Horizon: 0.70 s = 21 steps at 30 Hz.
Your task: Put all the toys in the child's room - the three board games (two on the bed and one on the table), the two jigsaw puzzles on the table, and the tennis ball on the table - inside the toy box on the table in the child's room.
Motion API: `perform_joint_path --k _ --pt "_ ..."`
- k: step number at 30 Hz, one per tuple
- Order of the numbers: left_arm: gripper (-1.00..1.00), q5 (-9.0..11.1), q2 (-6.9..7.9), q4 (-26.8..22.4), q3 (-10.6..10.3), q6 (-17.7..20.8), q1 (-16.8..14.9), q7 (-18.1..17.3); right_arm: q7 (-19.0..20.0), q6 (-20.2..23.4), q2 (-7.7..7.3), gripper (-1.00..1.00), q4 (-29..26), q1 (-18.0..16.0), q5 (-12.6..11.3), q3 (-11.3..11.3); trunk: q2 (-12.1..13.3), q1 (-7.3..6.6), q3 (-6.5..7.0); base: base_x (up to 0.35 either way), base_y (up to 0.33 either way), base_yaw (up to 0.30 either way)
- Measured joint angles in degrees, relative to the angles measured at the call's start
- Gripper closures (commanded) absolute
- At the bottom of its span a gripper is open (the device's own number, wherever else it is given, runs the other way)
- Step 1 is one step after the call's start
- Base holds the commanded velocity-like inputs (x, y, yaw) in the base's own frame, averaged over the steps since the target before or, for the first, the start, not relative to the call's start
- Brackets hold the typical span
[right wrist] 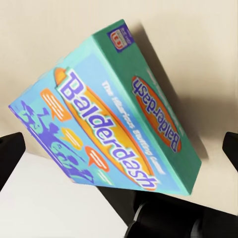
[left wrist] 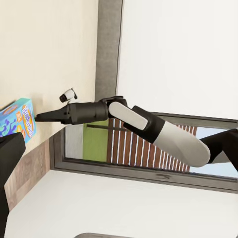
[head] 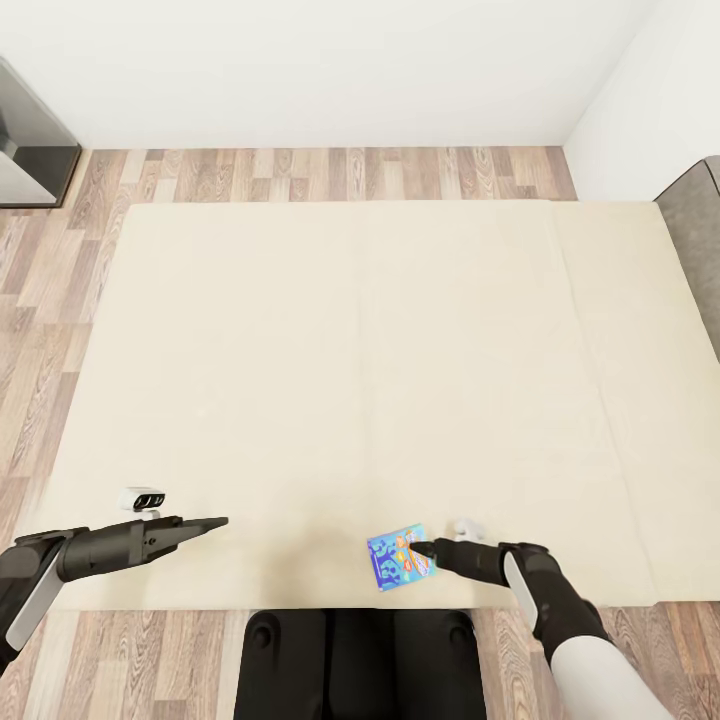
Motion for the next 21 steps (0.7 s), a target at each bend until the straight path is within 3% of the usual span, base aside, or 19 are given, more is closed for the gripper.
perform_joint_path --k 8,21 --pt "-1.0 0.0 0.05 0.0 0.0 0.0 0.0 0.0 -2.2 -0.2 0.21 -1.0 1.6 0.0 -0.1 1.4 0.0 0.0 0.0 0.0 0.0 0.0" --pt "-1.0 0.0 0.04 0.0 0.1 0.0 0.0 0.0 -2.4 -0.2 0.24 -1.0 1.9 0.0 -0.1 2.0 0.0 0.0 -0.12 0.0 0.0 0.0"
